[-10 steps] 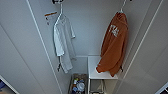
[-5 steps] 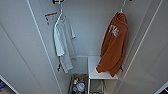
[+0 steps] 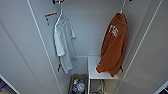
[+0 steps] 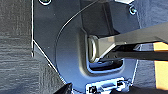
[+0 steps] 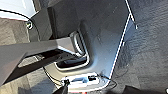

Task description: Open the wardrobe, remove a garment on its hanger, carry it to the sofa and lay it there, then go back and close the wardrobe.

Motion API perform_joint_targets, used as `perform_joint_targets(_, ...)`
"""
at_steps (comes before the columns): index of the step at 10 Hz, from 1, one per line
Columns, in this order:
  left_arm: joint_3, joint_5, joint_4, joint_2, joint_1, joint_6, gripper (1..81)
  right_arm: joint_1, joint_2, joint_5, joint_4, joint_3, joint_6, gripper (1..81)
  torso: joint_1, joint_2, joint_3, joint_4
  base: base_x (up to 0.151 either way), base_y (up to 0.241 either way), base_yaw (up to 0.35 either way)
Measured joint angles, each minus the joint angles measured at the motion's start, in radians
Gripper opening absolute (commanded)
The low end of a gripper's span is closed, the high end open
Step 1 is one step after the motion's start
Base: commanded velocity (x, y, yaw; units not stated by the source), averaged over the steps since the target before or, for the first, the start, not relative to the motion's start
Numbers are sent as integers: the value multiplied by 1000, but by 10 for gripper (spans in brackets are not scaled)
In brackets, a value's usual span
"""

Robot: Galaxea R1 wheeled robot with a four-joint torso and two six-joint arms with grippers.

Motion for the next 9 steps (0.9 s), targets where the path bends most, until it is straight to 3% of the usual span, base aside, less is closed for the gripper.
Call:
perform_joint_targets(4,-97,69,0,30,2,5,811,-8,109,-3,-50,-164,-1,811,-1,-1,0,0,0,0,0)
perform_joint_targets(9,-147,83,1,69,-5,30,811,-21,275,-21,-158,-371,-5,811,-1,-1,1,0,0,0,0)
